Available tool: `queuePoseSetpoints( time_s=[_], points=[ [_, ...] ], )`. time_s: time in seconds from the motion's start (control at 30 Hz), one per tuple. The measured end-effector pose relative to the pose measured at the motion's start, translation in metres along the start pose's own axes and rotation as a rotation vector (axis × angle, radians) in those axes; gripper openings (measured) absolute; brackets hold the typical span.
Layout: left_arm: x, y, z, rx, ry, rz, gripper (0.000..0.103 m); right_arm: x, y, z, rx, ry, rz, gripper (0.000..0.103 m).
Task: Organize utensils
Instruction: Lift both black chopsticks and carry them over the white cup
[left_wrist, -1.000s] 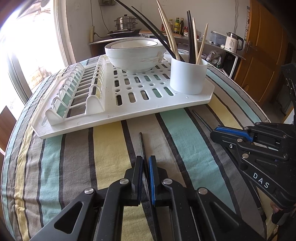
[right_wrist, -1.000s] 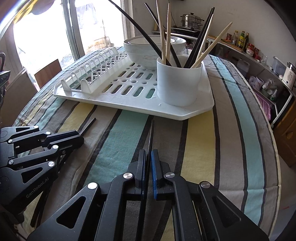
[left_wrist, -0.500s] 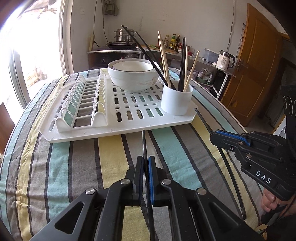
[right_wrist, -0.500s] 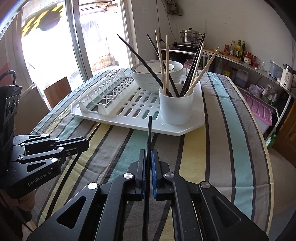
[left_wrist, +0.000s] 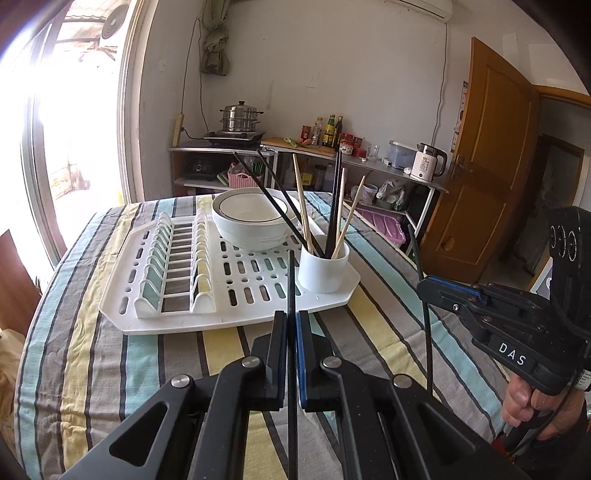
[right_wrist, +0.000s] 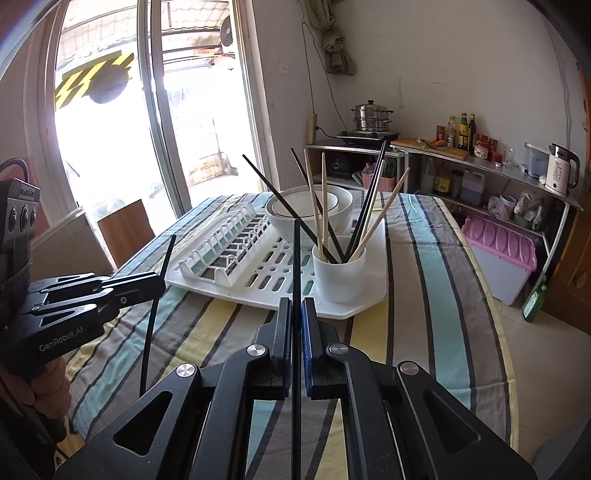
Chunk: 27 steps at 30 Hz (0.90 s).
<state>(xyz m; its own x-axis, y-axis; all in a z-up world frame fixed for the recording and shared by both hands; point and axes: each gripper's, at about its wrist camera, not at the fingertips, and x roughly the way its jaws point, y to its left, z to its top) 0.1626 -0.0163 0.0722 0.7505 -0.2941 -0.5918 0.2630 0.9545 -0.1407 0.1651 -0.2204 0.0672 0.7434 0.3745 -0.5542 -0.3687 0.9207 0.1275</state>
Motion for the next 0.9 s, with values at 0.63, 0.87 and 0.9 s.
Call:
queuePoseSetpoints(
  time_s=[0.63, 0.87, 0.9],
  points=[
    [-0.015, -0.018, 0.031, 0.046, -0.09, -0.051, 0.004, -0.026, -0.009, 0.016, 0.028, -0.094, -0.006, 0.005],
    [-0.008, -0.023, 0.054, 0.055, -0.105, -0.069, 0.004, -0.025, -0.015, 0.03, 0.032, -0.112, -0.012, 0.005],
    [-0.007, -0.024, 0.058, 0.058, -0.108, -0.073, 0.004, -0.025, -0.016, 0.032, 0.034, -0.115, -0.012, 0.005]
  ],
)
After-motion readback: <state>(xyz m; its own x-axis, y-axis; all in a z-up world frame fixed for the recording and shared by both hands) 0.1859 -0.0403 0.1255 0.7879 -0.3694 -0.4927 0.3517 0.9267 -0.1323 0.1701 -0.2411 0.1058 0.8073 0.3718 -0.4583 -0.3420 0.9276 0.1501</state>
